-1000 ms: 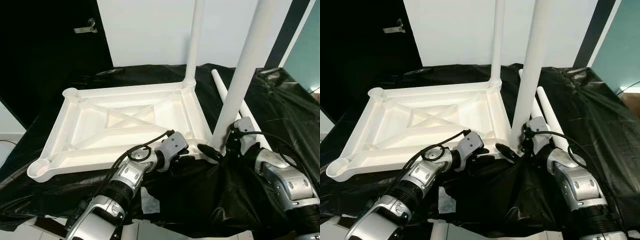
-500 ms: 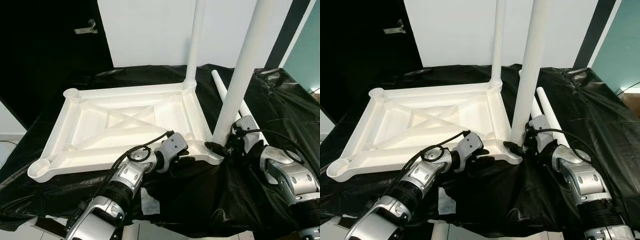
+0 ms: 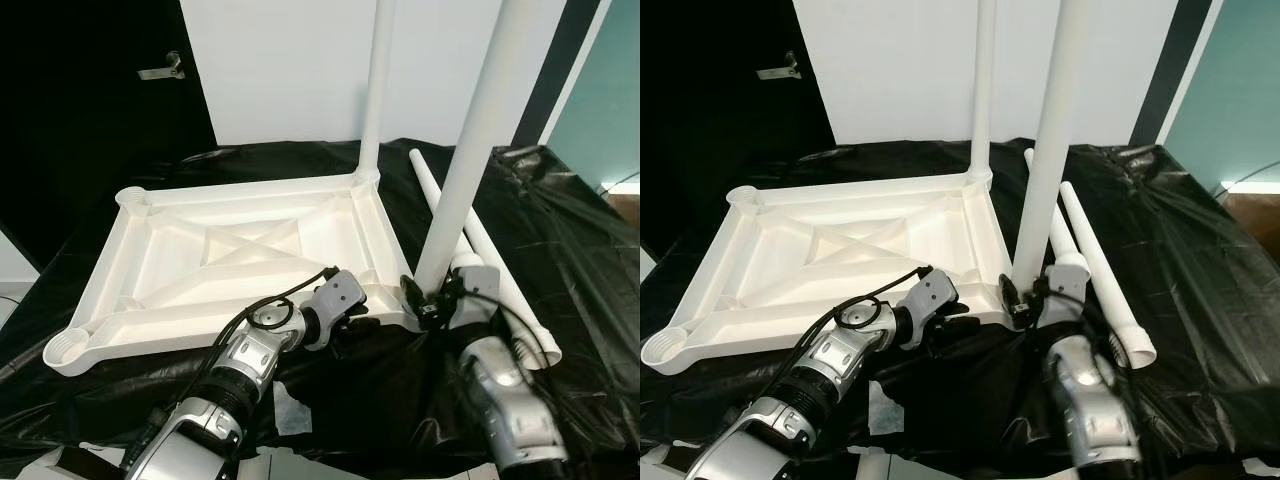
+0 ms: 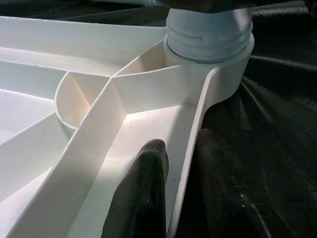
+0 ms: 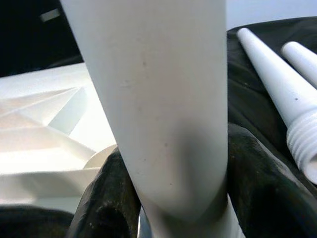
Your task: Building children table
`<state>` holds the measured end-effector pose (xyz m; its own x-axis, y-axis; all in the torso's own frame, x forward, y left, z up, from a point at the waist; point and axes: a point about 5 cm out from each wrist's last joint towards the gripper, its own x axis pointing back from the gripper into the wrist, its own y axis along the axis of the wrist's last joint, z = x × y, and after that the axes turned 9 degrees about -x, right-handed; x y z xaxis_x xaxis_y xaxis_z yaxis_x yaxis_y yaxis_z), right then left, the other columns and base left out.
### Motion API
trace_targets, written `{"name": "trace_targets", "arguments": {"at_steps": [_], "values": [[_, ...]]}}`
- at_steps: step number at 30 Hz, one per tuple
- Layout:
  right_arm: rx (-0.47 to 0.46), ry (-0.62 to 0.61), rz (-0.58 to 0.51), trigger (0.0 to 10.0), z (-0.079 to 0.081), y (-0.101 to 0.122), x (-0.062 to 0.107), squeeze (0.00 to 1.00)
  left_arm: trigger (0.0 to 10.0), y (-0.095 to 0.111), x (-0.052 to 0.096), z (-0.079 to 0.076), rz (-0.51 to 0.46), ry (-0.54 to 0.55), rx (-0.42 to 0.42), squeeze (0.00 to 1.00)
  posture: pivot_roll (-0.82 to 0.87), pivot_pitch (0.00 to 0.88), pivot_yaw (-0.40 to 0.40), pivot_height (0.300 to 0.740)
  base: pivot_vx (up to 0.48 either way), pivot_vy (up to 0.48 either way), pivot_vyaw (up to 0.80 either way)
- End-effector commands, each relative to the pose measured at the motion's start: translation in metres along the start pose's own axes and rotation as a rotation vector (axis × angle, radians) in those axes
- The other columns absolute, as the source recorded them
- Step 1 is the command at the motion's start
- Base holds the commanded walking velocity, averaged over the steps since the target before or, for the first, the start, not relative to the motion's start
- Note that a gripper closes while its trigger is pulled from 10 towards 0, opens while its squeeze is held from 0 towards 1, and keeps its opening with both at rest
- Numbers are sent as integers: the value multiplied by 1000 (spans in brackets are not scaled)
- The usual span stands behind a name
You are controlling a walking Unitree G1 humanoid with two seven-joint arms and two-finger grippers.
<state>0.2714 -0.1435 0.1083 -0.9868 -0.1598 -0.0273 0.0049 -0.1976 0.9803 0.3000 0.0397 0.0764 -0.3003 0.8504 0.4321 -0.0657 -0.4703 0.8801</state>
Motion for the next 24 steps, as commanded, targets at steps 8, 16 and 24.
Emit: {"name": "trace_targets", "arguments": {"at_steps": [8, 16, 24], "values": [[-71, -67, -37, 0, 9, -6, -4, 0, 10000, -38, -9, -36, 146, -161, 115, 0, -64, 0, 6, 740, 0, 0, 0], [-80, 109, -36, 10000, 17, 1, -10, 1000, 10000, -40, -8, -37, 149, -162, 116, 0, -71, 0, 5, 740, 0, 0, 0], [-32, 333, -20, 10000, 11, 19, -14, 0, 10000, -38, -11, -37, 145, -167, 111, 0, -76, 0, -2, 740, 0, 0, 0]]}}
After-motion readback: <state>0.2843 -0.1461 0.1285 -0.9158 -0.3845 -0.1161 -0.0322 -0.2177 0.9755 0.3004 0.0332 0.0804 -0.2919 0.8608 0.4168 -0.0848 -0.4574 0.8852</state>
